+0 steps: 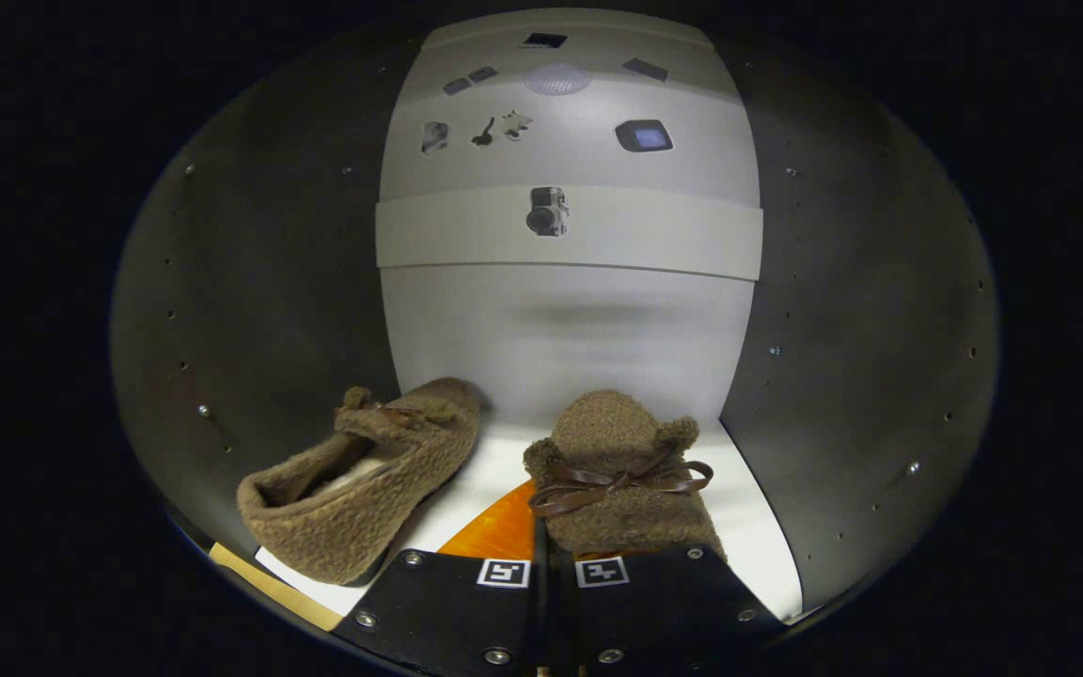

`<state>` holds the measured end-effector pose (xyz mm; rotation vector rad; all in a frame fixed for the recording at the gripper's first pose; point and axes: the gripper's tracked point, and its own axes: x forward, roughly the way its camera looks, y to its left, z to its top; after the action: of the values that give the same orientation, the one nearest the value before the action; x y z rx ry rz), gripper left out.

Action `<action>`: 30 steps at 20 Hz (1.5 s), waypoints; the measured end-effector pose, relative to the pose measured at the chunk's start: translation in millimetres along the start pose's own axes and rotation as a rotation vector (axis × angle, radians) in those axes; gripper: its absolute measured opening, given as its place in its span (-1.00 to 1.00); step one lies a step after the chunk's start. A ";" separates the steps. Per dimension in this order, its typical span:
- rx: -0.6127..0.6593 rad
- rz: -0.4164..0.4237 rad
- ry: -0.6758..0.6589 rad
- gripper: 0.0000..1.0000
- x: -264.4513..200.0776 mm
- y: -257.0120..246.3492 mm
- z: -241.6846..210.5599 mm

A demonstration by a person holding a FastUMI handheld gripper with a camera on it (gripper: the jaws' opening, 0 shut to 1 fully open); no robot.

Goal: Open the shoe cabinet door, grab the shoes and put them into the shoe cabinet, then close the shoe cabinet door.

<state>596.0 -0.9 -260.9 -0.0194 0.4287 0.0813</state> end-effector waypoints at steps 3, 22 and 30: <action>0.015 -0.006 0.013 -0.93 15.7 -4.0 -1.6; 0.081 -0.055 0.019 0.58 -87.1 16.3 9.0; 0.120 -0.109 -0.108 0.62 -249.6 23.4 19.7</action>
<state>376.0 4.5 -139.2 0.0795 0.3233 -0.0504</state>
